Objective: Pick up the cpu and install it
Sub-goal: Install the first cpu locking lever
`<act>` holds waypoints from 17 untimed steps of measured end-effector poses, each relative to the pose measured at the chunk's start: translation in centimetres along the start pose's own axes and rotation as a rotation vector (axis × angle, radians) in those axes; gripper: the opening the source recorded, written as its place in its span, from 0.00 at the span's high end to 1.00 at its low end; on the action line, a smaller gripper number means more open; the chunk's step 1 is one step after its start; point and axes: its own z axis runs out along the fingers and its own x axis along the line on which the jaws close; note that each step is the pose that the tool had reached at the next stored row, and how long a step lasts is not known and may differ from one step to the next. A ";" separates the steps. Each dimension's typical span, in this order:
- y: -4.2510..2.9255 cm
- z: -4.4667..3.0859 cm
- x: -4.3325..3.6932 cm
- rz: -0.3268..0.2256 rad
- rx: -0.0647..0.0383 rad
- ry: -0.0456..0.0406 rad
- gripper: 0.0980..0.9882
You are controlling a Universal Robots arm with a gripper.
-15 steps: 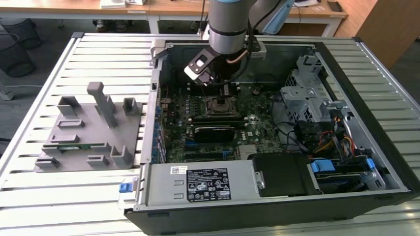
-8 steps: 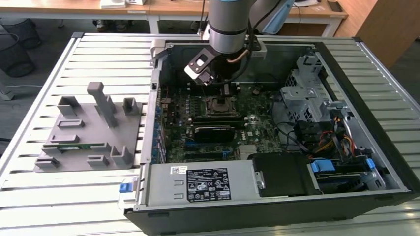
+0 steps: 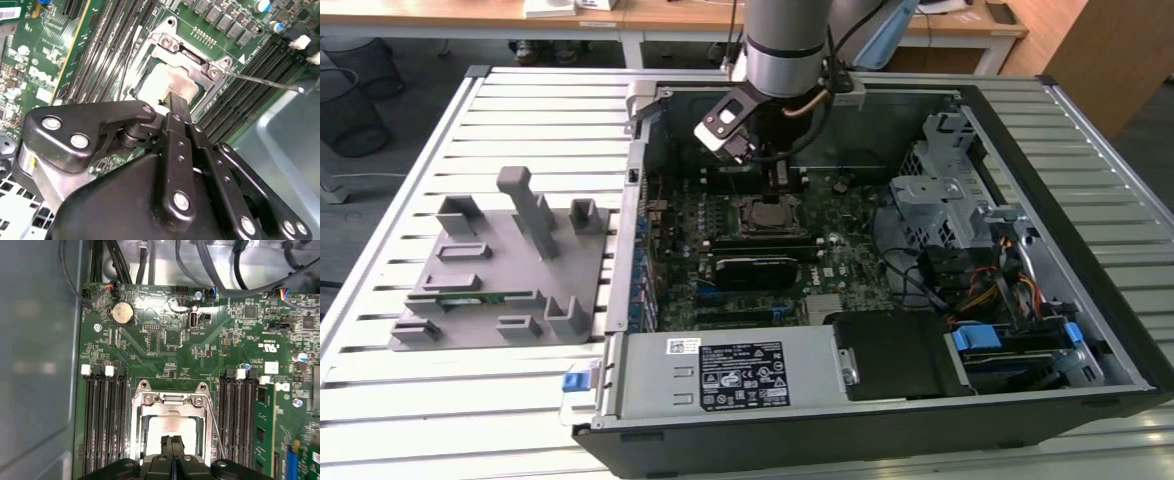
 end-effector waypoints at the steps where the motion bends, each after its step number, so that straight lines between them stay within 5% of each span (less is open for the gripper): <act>1: 0.00 -0.24 0.00 0.000 0.000 0.0000 0.99; 17: 0.10 -4.50 -0.06 0.000 0.000 -0.0001 0.99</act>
